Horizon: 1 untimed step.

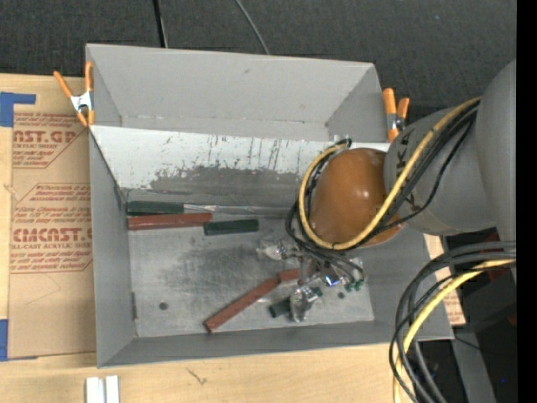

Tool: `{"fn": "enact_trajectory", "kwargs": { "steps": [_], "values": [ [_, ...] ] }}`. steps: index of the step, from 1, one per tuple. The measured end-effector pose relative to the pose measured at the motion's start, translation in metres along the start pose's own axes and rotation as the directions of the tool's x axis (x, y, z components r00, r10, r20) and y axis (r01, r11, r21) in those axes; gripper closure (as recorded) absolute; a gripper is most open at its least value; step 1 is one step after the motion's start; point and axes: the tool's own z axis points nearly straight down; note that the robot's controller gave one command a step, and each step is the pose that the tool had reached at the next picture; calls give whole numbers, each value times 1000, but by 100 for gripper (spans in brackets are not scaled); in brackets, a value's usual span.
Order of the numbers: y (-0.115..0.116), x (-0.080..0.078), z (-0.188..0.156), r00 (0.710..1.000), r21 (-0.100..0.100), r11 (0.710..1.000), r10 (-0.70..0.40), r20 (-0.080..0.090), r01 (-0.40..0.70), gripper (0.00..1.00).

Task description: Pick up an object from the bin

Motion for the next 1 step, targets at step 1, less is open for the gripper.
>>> {"fn": "enact_trajectory", "kwargs": {
  "steps": [1],
  "values": [
    [6, -19, 1, 982, -1, 982, -188, -8, 188, 100]
  ]
}}
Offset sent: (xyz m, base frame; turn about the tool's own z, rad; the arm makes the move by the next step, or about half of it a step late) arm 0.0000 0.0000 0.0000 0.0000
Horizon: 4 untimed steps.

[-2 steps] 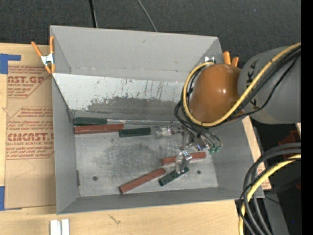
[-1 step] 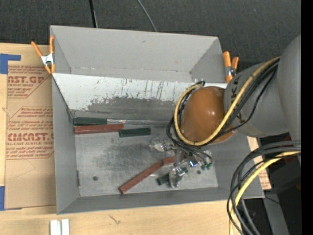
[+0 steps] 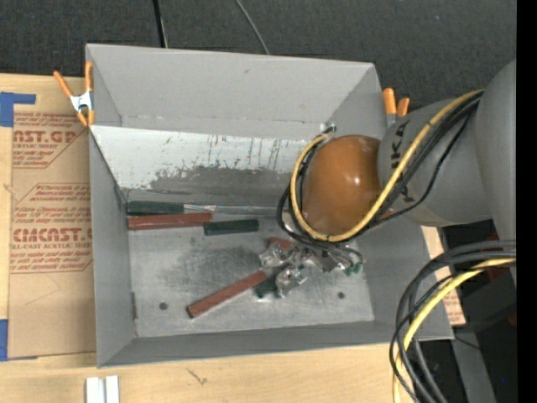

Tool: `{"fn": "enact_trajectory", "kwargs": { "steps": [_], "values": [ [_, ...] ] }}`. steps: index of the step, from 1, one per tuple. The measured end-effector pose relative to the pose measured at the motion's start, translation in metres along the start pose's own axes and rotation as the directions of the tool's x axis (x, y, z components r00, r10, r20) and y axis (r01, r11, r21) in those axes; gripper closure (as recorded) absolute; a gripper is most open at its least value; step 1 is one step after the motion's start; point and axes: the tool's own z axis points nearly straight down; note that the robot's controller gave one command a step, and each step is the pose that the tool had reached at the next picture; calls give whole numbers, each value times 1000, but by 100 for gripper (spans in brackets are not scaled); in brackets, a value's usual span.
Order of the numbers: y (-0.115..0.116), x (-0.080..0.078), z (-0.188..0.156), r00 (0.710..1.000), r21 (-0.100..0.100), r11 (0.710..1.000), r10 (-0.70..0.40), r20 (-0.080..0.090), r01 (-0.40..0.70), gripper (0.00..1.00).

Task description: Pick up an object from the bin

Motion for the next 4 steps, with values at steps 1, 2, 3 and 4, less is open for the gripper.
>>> {"fn": "enact_trajectory", "kwargs": {
  "steps": [1, 2, 3, 4],
  "values": [
    [0, 0, 0, 1000, 0, 1000, 0, 0, 0, 100],
    [1, 1, -5, 1000, 0, 1000, 0, 2, 0, 100],
    [2, 1, -22, 1000, -3, 1000, 0, 2, 0, 100],
    [2, 1, -45, 1000, -2, 1000, -1, 4, 1, 100]
  ]
}}
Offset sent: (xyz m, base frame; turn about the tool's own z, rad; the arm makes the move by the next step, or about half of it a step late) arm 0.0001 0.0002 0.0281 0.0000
